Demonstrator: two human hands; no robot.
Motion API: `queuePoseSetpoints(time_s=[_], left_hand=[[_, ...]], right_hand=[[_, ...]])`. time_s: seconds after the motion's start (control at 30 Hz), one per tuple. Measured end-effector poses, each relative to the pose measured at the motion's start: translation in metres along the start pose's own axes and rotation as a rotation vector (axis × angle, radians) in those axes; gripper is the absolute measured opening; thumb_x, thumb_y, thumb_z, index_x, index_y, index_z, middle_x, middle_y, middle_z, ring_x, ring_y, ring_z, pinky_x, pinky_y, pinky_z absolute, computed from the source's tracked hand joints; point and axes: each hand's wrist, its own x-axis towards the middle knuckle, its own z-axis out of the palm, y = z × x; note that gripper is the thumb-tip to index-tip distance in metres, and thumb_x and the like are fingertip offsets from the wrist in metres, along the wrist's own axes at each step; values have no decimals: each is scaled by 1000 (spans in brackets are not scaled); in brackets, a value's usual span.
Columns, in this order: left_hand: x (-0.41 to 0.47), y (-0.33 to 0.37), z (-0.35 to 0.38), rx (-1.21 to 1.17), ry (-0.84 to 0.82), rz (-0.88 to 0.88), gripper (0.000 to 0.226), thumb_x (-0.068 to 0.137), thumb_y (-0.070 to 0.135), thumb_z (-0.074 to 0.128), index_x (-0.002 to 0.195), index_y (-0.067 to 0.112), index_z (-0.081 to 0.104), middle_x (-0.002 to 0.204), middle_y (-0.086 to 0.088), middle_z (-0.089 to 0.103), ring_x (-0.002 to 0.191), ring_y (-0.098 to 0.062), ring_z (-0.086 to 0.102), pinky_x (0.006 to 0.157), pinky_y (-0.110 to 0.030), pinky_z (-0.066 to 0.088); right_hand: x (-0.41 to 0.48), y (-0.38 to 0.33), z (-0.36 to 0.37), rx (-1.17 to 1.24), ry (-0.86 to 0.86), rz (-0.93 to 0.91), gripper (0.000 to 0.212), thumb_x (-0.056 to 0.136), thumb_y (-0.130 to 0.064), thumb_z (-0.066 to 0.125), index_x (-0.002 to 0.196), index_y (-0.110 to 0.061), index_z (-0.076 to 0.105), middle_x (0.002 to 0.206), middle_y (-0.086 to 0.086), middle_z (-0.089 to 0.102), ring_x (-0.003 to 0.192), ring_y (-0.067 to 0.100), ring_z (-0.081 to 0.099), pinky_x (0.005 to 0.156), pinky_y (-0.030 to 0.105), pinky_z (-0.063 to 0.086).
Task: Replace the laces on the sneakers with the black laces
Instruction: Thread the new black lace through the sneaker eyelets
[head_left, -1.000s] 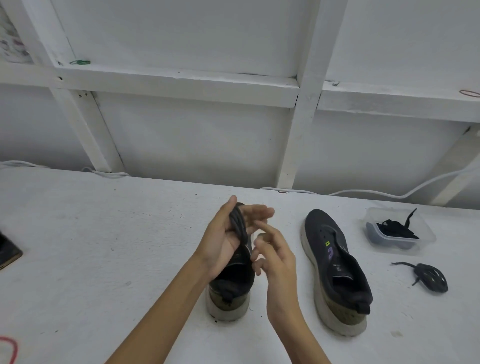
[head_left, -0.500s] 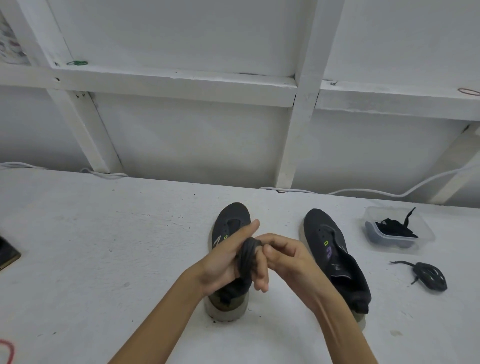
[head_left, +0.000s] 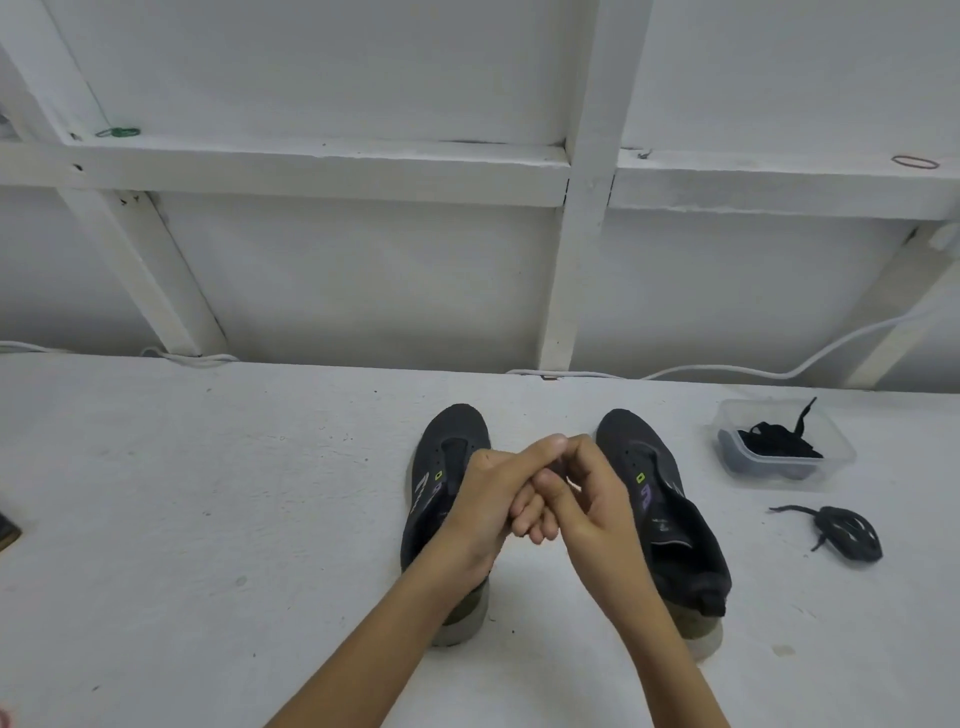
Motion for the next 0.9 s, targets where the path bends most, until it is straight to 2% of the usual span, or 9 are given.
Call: queuePoseSetpoints(time_s=[0.2, 0.27, 0.37, 0.43, 0.5, 0.63, 0.73, 0.83, 0.9], left_hand=[[11, 1, 51, -38, 8, 73, 59, 89, 29, 65, 37, 15, 40, 36, -5, 37, 41, -21, 46, 48, -24, 41], [19, 4, 68, -79, -112, 24, 56, 91, 28, 62, 39, 18, 44, 39, -2, 40, 45, -20, 49, 51, -23, 43], [40, 6, 91, -207, -329, -144, 47, 95, 27, 57, 52, 16, 45, 46, 0, 41, 51, -16, 53, 54, -20, 47], [54, 1, 111, -217, -391, -212, 44, 97, 25, 55, 55, 15, 49, 50, 0, 44, 54, -15, 54, 57, -20, 50], [67, -7, 132, -171, -413, -231, 41, 98, 24, 54, 59, 15, 55, 52, 1, 45, 56, -13, 54, 59, -19, 50], [98, -26, 165, -87, -463, -331, 27, 101, 26, 50, 80, 13, 61, 59, 2, 43, 59, -11, 46, 61, -20, 47], [120, -42, 176, 7, -522, -431, 23, 103, 20, 45, 90, 10, 61, 70, 0, 50, 68, -12, 52, 67, -22, 52], [136, -58, 182, 322, -558, -421, 22, 101, 7, 44, 85, 11, 58, 74, -2, 57, 69, -13, 56, 78, -28, 53], [144, -68, 185, 501, -546, -400, 23, 99, 3, 47, 79, 10, 56, 76, -6, 56, 66, -15, 55, 73, -26, 54]], right_hand=[[0, -21, -47, 5, 27, -1, 12, 99, -2, 49, 89, -6, 54, 63, 7, 61, 53, 19, 57, 55, 24, 48], [-1, -27, -74, 101, 56, 66, 5, 95, -6, 53, 93, -3, 57, 65, 7, 64, 56, 19, 58, 56, 23, 50], [-5, -29, -120, 209, 87, 185, 28, 84, -14, 61, 110, -3, 63, 86, 14, 70, 76, 22, 65, 71, 25, 54], [-8, -25, -145, 193, 173, 229, 33, 82, -14, 64, 113, -4, 64, 92, 13, 72, 84, 22, 67, 77, 25, 55], [-8, -20, -164, 167, 274, 243, 29, 84, -9, 64, 112, -3, 64, 90, 14, 73, 85, 22, 69, 77, 25, 56], [-6, -2, -200, 77, 395, 302, 23, 88, -3, 65, 111, -4, 64, 89, 13, 74, 85, 23, 72, 78, 29, 59], [-7, 24, -223, 90, 466, 401, 22, 86, -3, 69, 108, -1, 65, 89, 16, 72, 85, 26, 70, 73, 29, 59], [-9, 55, -238, 61, 548, 505, 17, 83, -2, 73, 99, -2, 66, 83, 16, 68, 77, 26, 66, 62, 24, 54], [-10, 73, -244, 46, 580, 566, 14, 82, -1, 73, 94, -4, 66, 79, 13, 66, 72, 22, 65, 60, 25, 53]])
